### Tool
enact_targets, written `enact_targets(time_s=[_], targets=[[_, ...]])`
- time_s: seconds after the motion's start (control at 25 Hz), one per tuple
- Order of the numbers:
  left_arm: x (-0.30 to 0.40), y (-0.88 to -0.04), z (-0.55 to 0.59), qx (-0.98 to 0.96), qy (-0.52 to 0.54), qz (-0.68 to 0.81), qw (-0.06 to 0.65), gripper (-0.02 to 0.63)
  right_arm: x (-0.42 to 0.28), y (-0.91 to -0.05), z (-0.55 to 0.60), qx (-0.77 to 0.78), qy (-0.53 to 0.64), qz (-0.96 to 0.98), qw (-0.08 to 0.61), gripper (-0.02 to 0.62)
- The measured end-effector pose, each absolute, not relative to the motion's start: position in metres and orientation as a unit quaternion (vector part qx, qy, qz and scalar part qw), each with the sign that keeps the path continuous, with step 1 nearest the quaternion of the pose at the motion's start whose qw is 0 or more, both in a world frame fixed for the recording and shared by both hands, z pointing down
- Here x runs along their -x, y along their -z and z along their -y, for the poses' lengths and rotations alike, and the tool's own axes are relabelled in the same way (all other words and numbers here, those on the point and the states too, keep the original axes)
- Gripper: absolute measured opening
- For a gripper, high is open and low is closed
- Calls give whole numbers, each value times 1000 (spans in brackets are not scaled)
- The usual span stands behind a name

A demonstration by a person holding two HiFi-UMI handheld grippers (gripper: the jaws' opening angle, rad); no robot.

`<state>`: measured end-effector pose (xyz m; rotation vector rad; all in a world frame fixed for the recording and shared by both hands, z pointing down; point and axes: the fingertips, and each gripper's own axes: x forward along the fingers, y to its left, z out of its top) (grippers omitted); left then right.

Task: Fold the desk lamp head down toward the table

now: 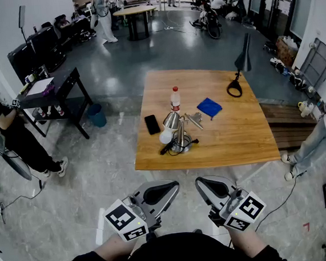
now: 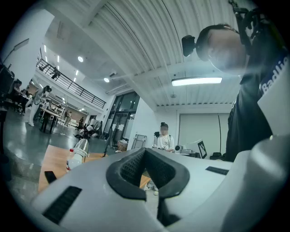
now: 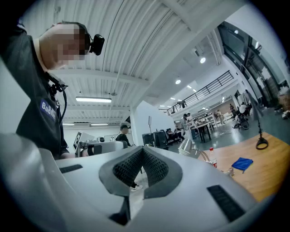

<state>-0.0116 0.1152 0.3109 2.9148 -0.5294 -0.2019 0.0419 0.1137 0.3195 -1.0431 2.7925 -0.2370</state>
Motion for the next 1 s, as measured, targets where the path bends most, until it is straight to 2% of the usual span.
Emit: enact_targets(time_s=[0.56, 1.0], targets=[[3, -319, -107, -977, 66, 182, 93, -2, -43, -315, -110, 318, 75, -940, 94, -5], [-16, -333, -102, -969, 46, 222, 94, -2, -71, -318, -102, 284, 78, -950, 106, -5]])
